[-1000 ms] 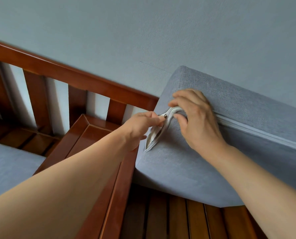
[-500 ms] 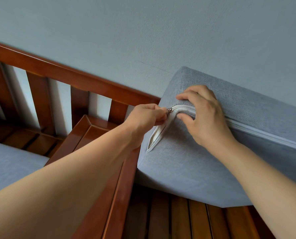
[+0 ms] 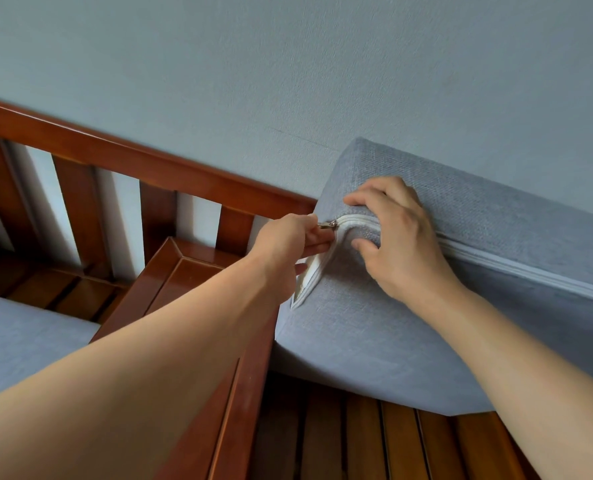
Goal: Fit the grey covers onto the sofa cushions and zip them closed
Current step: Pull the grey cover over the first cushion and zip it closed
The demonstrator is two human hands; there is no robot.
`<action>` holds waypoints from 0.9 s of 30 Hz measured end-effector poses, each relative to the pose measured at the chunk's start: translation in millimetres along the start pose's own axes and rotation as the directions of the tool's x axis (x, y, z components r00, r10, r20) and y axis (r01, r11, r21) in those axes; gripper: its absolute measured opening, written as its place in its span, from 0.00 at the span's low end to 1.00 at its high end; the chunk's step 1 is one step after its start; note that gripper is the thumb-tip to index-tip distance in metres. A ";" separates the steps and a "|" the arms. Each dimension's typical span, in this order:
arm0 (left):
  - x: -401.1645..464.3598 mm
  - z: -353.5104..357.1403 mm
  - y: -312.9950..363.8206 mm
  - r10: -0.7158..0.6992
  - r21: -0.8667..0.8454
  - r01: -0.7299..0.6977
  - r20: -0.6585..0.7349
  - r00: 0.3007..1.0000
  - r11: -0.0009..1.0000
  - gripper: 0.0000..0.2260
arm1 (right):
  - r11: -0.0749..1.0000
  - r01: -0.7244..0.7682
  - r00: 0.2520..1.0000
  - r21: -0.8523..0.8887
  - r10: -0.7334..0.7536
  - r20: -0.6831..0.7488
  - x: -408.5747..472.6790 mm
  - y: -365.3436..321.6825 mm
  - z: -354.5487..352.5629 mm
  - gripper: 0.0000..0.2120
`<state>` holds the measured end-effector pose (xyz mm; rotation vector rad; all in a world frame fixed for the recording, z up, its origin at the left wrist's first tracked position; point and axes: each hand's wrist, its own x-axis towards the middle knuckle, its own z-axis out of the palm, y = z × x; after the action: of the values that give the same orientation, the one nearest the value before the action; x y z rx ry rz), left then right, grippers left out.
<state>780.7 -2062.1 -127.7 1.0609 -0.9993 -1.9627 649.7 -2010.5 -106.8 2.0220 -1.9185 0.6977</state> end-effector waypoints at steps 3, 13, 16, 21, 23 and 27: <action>-8.1 6.0 2.5 -0.038 0.016 0.038 -0.020 0.999 0.999 0.12 | 1.000 -0.003 1.000 0.001 0.003 -0.006 0.5 -0.1 0.2 0.23; -15.2 14.8 -1.7 -0.081 0.117 0.082 -0.015 0.997 0.990 0.13 | 1.000 -0.011 1.000 0.023 0.011 0.020 1.3 0.7 -2.8 0.23; -11.9 12.8 -6.7 -0.083 0.129 0.082 -0.003 0.997 0.988 0.12 | 1.000 -0.012 0.999 0.023 0.011 0.044 1.1 0.9 -5.1 0.23; -9.5 12.1 6.4 -0.140 -0.028 0.143 0.082 0.987 0.989 0.14 | 1.000 0.001 1.000 -0.009 -0.001 -0.002 1.3 0.9 -0.3 0.24; -8.8 13.1 11.6 -0.153 -0.043 0.155 0.057 0.987 0.987 0.10 | 0.999 0.018 1.000 -0.033 -0.017 0.006 2.1 1.2 -0.1 0.24; -13.3 20.0 19.0 -0.136 0.021 0.136 0.019 0.991 0.991 0.06 | 0.999 0.010 1.000 -0.032 -0.010 0.021 5.0 1.6 -1.6 0.23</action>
<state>772.8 -2054.0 -99.3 1.1488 -0.9810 -2.0804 647.9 -2014.1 -103.2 2.0263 -1.9174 0.6420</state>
